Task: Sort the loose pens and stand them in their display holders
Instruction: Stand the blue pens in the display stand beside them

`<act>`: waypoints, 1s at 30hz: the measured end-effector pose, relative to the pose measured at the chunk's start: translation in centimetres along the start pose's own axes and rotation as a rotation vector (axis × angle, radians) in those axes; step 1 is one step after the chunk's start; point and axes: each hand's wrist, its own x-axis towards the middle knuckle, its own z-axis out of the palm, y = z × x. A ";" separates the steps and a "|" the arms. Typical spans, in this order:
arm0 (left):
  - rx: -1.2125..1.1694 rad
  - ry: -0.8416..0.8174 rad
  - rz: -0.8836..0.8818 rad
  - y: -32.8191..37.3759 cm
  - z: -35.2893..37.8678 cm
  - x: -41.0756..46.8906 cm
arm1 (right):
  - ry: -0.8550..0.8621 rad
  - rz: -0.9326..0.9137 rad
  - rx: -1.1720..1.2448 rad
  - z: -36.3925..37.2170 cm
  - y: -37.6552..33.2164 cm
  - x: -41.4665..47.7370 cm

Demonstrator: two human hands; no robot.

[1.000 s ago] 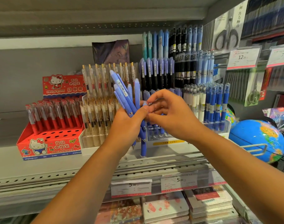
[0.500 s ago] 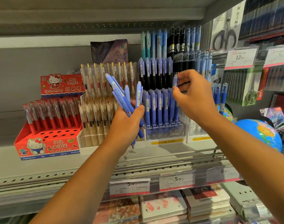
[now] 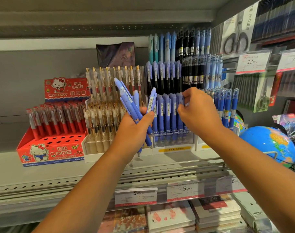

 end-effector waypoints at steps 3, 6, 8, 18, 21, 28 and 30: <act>-0.031 -0.012 0.007 0.2 0.0 -0.2 | -0.033 0.025 -0.027 -0.3 -0.2 0.3; -0.040 -0.025 0.010 0.3 0.0 -0.3 | -0.125 0.066 -0.084 -0.6 -0.5 0.3; -0.045 -0.029 0.008 0.2 0.0 -0.3 | -0.159 0.065 -0.207 -0.8 -0.8 0.1; 0.017 -0.082 0.020 0.0 0.3 -0.3 | -0.210 0.101 0.811 -0.1 -4.4 -1.6; 0.018 -0.140 0.030 -0.1 0.2 -0.3 | -0.191 0.076 0.959 -0.4 -4.3 -1.9; -0.068 -0.130 -0.008 -0.2 0.4 0.1 | -0.016 0.150 0.878 -2.5 -2.9 -0.4; -0.076 -0.105 -0.007 -0.2 0.3 0.3 | 0.058 0.088 0.692 -3.2 -2.0 0.5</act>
